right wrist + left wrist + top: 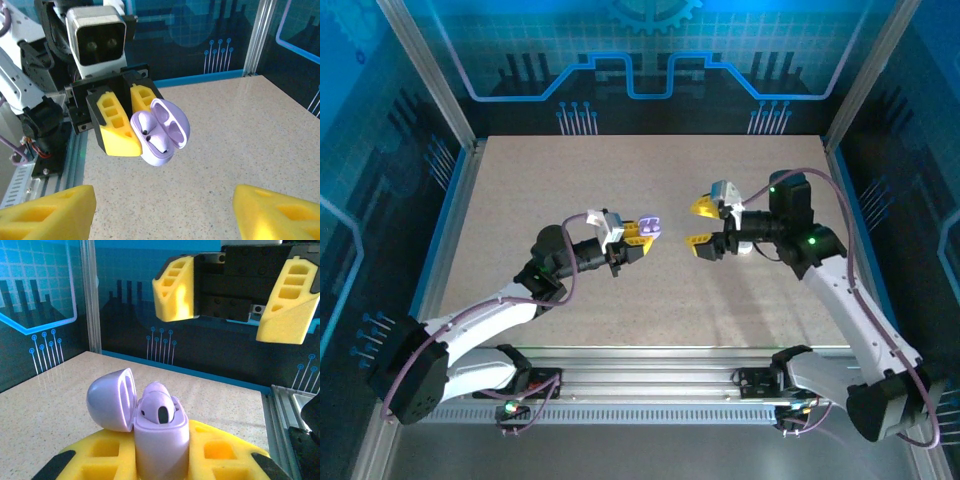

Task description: Insert the wireless bluetooth earbuds into the charging case

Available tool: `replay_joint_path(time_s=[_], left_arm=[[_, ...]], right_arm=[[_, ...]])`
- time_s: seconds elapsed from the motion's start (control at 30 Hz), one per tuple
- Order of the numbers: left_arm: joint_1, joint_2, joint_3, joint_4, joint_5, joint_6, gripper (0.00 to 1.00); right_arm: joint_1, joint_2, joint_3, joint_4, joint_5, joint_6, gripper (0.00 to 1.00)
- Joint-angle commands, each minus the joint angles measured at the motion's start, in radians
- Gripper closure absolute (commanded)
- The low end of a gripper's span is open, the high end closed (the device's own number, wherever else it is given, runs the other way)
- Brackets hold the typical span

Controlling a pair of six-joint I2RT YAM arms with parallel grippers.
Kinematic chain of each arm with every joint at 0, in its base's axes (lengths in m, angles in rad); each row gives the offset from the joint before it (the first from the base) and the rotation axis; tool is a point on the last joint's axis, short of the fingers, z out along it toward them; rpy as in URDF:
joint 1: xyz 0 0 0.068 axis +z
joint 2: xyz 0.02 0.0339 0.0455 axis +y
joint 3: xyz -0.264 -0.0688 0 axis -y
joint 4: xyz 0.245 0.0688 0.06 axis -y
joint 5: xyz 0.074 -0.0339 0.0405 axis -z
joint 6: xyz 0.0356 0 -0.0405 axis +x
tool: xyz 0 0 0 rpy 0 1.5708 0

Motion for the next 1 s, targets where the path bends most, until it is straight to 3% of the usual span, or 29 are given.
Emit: replay_joint_path(time_s=[0.0,0.47,0.97], left_arm=[[-0.005,-0.017,0.032,0.054,0.044,0.017,0.83],[-0.004,-0.031,0.029,0.065,0.053,0.02,0.83],[-0.005,-0.026,0.03,0.068,0.054,0.026,0.83]], right_arm=[[0.025,0.039,0.054,-0.087,-0.015,-0.101,0.27],[0.113,0.223,0.184,-0.155,0.028,-0.171,0.24],[0.164,0.341,0.281,-0.253,-0.023,-0.249,0.26]])
